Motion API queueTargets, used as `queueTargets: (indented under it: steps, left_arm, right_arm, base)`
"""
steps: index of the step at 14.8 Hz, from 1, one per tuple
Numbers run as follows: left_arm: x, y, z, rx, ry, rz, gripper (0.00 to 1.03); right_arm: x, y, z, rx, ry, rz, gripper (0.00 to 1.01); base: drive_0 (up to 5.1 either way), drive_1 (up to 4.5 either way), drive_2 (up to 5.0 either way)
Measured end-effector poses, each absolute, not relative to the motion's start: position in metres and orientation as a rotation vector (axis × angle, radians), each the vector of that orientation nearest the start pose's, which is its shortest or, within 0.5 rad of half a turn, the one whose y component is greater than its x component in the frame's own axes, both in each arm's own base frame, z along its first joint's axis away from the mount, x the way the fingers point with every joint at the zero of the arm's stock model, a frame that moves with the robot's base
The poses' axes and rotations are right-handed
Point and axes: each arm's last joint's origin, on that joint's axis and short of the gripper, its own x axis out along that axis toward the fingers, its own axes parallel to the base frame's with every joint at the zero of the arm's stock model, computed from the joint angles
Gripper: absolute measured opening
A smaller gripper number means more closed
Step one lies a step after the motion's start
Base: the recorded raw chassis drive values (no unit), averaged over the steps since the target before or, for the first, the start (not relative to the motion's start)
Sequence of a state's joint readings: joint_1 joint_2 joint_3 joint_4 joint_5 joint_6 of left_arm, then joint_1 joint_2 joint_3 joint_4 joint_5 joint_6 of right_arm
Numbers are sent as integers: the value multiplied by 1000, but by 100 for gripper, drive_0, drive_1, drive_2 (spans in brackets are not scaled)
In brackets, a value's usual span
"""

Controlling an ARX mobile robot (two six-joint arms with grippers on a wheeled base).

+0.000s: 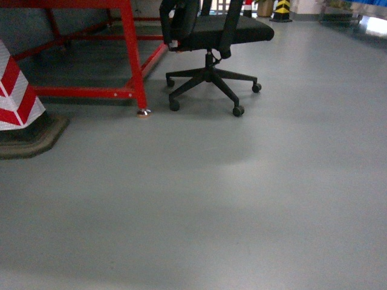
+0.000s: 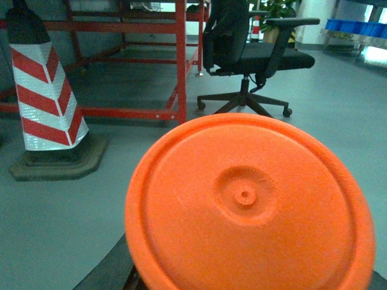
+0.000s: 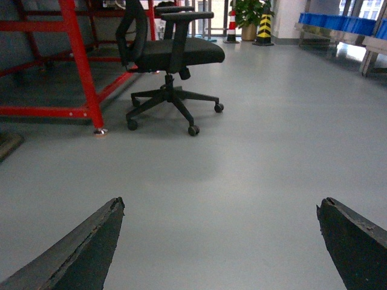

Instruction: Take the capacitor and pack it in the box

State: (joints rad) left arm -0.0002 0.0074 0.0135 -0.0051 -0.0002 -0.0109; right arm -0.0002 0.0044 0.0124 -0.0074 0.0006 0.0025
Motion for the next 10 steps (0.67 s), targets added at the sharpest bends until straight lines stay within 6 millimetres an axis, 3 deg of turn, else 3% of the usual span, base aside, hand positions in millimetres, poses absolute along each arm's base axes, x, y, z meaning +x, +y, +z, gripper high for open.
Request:
queueTargets:
  steps: [10]
  left_arm:
    - [97,0,167,-11,-1,0,44]
  right_arm:
    - [97,0,167,2,-2,0,98]
  base:
    - [-504,242,242]
